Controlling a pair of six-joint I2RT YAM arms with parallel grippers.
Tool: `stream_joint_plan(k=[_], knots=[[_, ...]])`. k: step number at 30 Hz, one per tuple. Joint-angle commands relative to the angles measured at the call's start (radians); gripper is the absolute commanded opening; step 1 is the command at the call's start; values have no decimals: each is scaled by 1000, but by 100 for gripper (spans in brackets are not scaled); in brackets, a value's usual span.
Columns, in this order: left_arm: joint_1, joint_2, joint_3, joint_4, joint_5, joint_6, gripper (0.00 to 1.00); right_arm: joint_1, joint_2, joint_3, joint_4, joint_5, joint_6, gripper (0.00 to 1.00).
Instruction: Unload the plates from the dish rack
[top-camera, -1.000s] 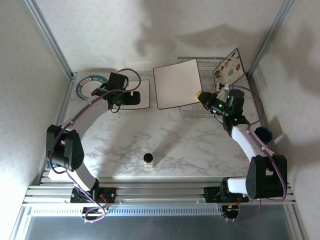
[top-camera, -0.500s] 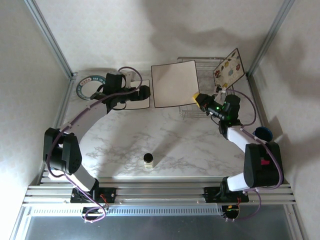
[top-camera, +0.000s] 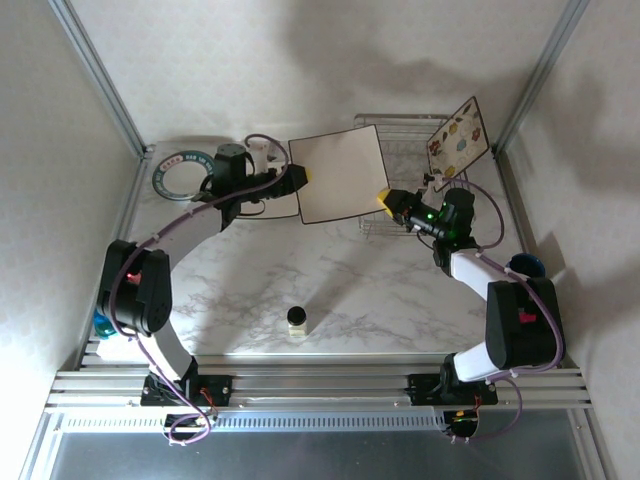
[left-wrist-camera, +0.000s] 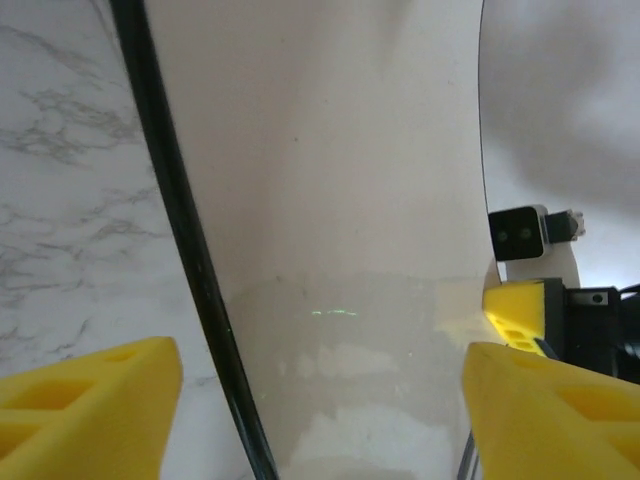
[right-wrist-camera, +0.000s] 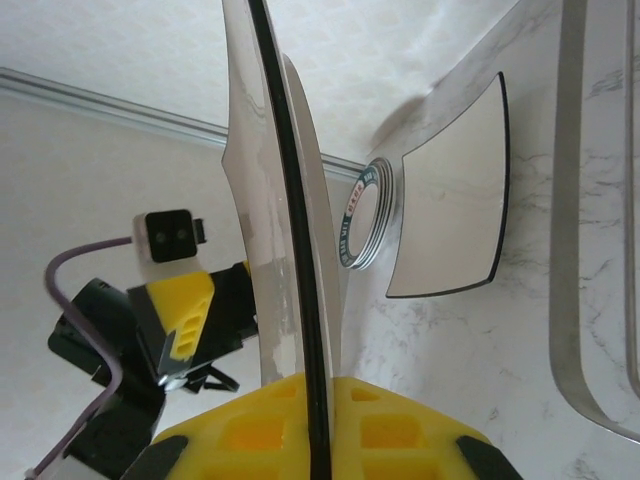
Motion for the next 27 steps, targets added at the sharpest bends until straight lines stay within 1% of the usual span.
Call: stream_joint_plan(k=[1,6,11,14,16,20,24,27], knots=[[18,25,-8,111,70,-85,65,8,-30,77,206,-43,12,0],[23,37,-6,108,80,-86,55,8,-34,81,178,-43,-5,0],[26,46,-4,101,88,-88,39,12,-25,90,162,-54,-8,0],[26,52,-2,86,89,-78,33,14,-20,100,138,-62,-22,0],[25,52,1,61,91,-66,31,14,-17,109,125,-68,-28,0],[25,55,9,-3,98,-19,24,17,-10,140,67,-93,-61,0],[28,55,22,-58,97,22,27,17,4,158,10,-112,-101,0],[27,58,35,-91,108,45,24,17,11,163,-11,-117,-116,0]])
